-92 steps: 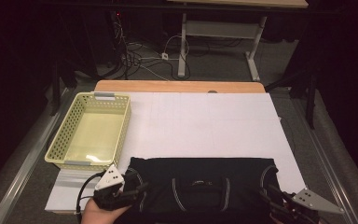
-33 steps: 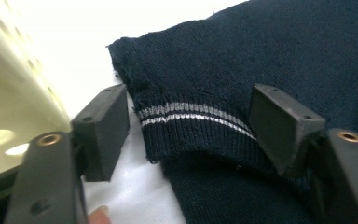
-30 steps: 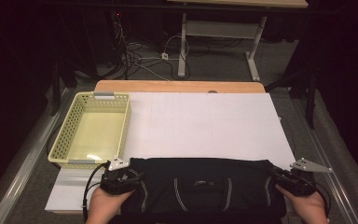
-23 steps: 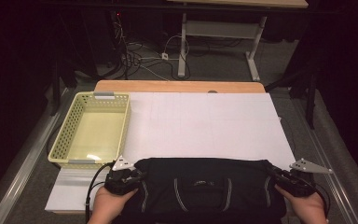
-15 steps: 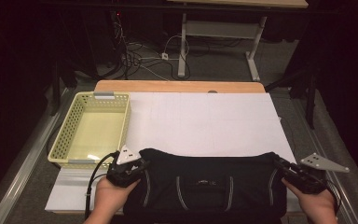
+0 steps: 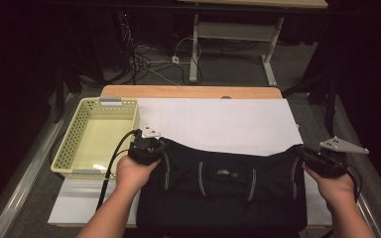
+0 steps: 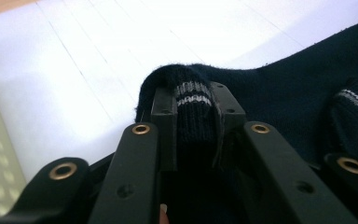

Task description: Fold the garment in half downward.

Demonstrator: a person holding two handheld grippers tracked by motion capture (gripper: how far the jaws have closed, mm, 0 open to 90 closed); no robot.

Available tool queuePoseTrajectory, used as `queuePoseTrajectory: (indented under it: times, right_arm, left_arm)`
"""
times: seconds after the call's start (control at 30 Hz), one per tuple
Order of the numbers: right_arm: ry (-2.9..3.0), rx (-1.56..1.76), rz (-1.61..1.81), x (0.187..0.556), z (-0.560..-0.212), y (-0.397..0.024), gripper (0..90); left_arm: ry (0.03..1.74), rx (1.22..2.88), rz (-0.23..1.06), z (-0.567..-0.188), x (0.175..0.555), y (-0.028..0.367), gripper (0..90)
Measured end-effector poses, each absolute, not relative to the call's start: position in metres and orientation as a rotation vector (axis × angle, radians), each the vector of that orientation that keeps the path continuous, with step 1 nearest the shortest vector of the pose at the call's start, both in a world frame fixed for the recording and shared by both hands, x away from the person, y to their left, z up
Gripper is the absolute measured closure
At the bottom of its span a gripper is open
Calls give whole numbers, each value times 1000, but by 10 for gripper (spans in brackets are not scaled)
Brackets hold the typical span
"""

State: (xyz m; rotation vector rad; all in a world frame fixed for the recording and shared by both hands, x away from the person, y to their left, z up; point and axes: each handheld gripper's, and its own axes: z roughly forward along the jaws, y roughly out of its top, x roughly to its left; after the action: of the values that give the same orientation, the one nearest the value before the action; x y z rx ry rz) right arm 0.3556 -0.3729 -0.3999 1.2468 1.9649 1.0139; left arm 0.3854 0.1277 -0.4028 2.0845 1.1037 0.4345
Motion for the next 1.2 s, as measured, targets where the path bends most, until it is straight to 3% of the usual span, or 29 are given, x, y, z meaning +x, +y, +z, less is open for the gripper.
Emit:
queuePoseTrajectory:
  times: [0.33,0.47,0.63,0.73,0.83,1.2]
  right_arm:
    - [1846,1250,1023,416,-373,-372,793]
    - [1796,1248,1049,426,-360,-372,780]
    - [1891,1380,1011,437,-396,-377,613]
    - [1884,1426,1037,431,-409,-383,562]
    - [1895,1411,1041,419,-410,-386,553]
    - [1914,1378,1053,363,-418,-394,556]
  left_arm:
    - [1108,2009,553,-364,435,129,740]
    - [1111,1976,538,-363,446,126,736]
    - [1156,2047,451,-396,451,114,699]
    - [1169,2044,427,-408,445,112,532]
    - [1166,2008,430,-411,436,117,439]
    - [1088,1934,373,-417,386,132,415]
